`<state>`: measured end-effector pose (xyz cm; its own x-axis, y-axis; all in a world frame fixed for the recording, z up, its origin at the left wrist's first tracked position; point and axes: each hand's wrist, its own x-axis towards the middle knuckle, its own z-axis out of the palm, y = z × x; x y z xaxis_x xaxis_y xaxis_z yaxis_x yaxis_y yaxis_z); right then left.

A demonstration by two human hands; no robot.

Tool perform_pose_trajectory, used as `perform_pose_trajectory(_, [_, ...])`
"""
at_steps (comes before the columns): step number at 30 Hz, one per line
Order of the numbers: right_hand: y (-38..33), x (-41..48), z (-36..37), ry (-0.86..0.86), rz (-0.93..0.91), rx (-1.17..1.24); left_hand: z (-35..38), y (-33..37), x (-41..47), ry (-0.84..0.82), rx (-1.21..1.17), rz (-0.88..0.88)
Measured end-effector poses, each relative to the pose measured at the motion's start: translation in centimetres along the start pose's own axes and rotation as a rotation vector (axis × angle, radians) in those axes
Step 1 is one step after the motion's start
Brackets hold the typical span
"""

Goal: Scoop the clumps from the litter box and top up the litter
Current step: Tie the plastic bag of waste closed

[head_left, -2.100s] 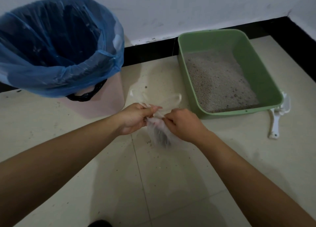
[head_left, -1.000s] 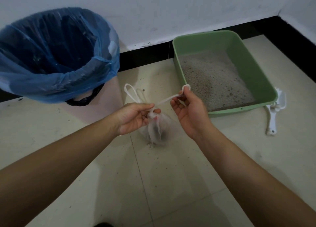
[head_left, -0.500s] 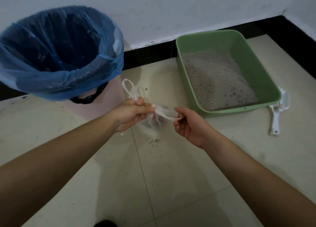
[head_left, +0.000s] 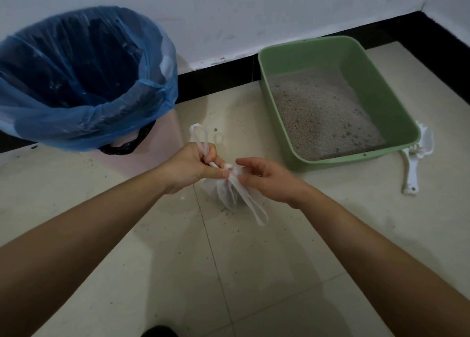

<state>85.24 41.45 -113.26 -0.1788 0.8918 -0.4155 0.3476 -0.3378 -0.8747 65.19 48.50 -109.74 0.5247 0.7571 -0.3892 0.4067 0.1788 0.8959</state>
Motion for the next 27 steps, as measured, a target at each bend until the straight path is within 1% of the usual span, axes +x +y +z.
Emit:
perform_pose_trajectory(2, [0.2, 0.5, 0.5, 0.025, -0.032, -0.047, 0.1, -0.6, 0.1, 0.097, 0.152, 0.041])
perform_pose_trajectory(4, [0.6, 1.0, 1.3, 0.045, -0.046, -0.116, 0.6, -1.5, 0.3, 0.273, 0.348, 0.079])
perform_pose_trajectory(6, [1.2, 1.3, 1.9, 0.077, -0.046, -0.128, 1.3, -2.2, 0.5, 0.452, 0.455, 0.093])
perform_pose_trajectory(8, [1.5, 1.2, 2.3, 0.108, -0.048, -0.108, 1.9, -2.5, 0.6, 0.572, 0.462, 0.070])
perform_pose_trajectory(11, [1.7, 1.1, 2.9, 0.138, -0.067, -0.099, 2.4, -3.1, 0.8, 0.648, 0.396, -0.018])
perform_pose_trajectory(13, [1.8, 1.1, 3.0, 0.159, -0.071, -0.067, 2.6, -3.6, 1.0, 0.658, 0.308, -0.100])
perform_pose_trajectory(15, [1.8, 1.2, 2.8, 0.172, -0.053, -0.042, 2.7, -3.7, 1.1, 0.634, 0.146, -0.189])
perform_pose_trajectory(18, [1.6, 0.8, 2.6, 0.153, -0.073, 0.003, 2.5, -3.1, 1.1, 0.540, -0.262, -0.289])
perform_pose_trajectory(20, [1.4, 0.5, 2.7, 0.174, -0.112, 0.091, 2.2, -2.6, 0.7, 0.454, -0.444, -0.321])
perform_pose_trajectory(23, [1.4, 0.6, 2.9, 0.236, -0.144, 0.157, 1.6, -2.6, 0.2, 0.363, -0.549, -0.324])
perform_pose_trajectory(27, [1.8, 0.8, 3.5, 0.211, -0.173, 0.186, 1.4, -2.5, 0.0, 0.393, -0.712, -0.288])
